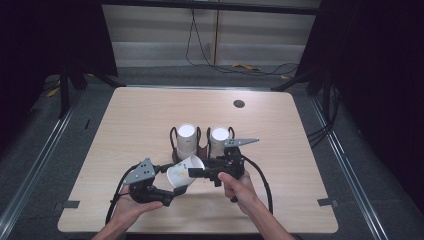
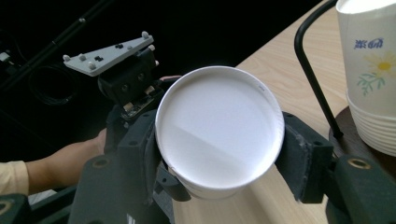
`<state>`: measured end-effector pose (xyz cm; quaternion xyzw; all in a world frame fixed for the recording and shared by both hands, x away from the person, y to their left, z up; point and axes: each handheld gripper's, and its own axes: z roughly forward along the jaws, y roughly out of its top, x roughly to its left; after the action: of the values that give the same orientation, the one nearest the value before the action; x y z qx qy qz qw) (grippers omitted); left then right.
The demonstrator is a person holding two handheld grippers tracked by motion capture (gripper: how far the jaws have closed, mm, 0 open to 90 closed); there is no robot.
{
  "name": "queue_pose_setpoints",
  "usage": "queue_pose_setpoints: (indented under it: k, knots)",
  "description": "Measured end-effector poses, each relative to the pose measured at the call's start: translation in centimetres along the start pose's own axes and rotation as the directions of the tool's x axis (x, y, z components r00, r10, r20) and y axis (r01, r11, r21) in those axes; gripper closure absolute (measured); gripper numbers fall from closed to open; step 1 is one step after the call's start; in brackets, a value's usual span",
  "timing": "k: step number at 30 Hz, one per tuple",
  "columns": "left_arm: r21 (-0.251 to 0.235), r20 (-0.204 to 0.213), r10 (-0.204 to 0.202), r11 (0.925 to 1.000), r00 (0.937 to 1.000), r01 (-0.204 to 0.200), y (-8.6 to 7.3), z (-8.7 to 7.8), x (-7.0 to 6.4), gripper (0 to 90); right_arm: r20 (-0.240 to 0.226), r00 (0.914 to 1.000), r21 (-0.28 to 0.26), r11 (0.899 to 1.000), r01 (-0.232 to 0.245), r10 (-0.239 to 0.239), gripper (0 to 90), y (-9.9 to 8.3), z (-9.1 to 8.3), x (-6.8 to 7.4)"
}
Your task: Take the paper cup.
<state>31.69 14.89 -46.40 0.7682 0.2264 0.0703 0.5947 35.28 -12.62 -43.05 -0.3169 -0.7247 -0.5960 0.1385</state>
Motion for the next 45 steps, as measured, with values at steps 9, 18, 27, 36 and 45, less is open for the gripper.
queue_pose_setpoints:
  k: [9, 18, 27, 36, 45]
  knots:
    - [-0.011, 0.018, -0.004, 0.9999, 0.9998, 0.005, 0.06, 0.05, -0.18, 16.3, -0.035, 0.9994, -0.020, 1.000, -0.006, 0.006, 37.7, -0.34, 0.03, -0.01]
    - [-0.042, 0.031, -0.020, 0.9989, 0.9993, 0.021, 0.25, -0.24, -0.20, 17.1, -0.069, 0.9976, -0.042, 0.999, -0.007, 0.004, 37.7, -0.36, 0.01, 0.01]
    - [-0.098, 0.086, -0.086, 0.9908, 0.9926, 0.094, 0.40, -0.48, 0.20, 15.9, -0.091, 0.9958, -0.057, 0.998, 0.002, -0.007, 37.7, -0.41, 0.13, 0.12]
    - [-0.127, 0.107, -0.126, 0.9821, 0.9863, 0.139, 0.45, -0.64, 0.39, 16.6, -0.102, 0.9947, -0.072, 0.997, 0.005, -0.012, 37.6, -0.41, 0.17, 0.13]
    - [-0.109, 0.126, -0.101, 0.9874, 0.9870, 0.115, 0.39, -0.71, 0.43, 22.9, -0.105, 0.9944, -0.077, 0.997, 0.005, -0.013, 37.0, -0.37, -0.04, -0.06]
